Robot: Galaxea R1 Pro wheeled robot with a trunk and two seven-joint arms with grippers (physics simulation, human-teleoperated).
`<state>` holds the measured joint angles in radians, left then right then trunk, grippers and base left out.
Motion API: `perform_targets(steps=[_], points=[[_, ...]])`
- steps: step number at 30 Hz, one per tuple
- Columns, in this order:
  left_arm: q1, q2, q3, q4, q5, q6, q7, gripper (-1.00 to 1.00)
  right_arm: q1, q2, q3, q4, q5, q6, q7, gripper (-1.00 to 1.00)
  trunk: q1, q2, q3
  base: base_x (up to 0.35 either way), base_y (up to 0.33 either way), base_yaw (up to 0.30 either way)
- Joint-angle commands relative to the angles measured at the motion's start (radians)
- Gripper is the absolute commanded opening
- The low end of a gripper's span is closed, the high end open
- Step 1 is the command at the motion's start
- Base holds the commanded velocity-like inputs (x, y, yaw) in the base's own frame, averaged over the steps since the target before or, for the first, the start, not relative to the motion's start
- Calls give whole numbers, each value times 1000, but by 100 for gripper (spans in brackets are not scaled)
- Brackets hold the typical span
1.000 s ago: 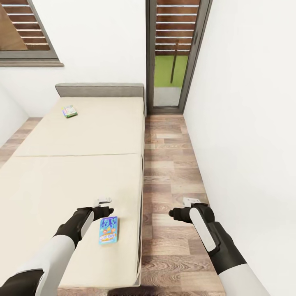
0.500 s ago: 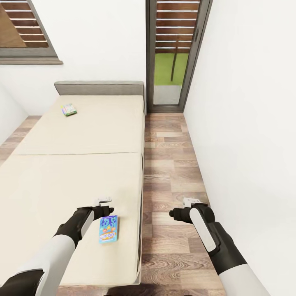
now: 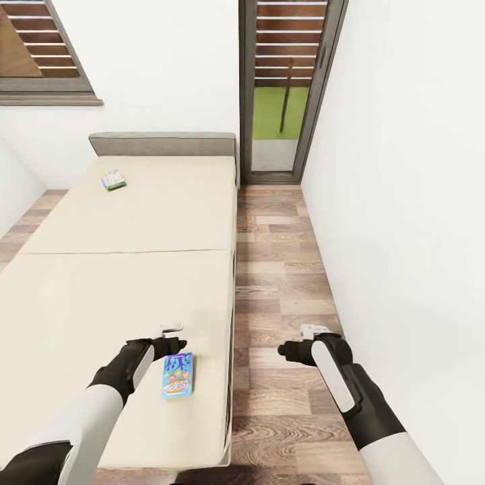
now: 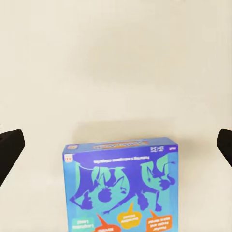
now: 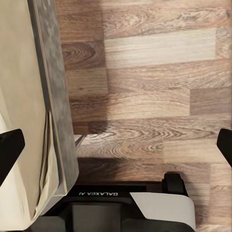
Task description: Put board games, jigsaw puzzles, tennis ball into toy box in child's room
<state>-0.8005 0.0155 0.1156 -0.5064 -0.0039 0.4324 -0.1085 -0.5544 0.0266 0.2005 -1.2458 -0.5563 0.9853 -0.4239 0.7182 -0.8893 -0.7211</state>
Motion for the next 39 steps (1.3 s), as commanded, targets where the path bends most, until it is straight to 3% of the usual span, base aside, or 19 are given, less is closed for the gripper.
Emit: perform_targets(steps=[1,23,39], points=[[0,0,5,-2,-1,6,-5,100,-1,-1,1,-1,-11,2,-10,100,0,-1,-1,0,0,0],[-1,-1,7,-5,1,6,-9,100,-1,5,1,3,-10,2,-10,100,0,-1,-3,0,0,0],[-2,3,9,-6,1,3,-8,100,-1,9,-3,4,-19,7,-10,100,0,-1,-25,0,0,0]])
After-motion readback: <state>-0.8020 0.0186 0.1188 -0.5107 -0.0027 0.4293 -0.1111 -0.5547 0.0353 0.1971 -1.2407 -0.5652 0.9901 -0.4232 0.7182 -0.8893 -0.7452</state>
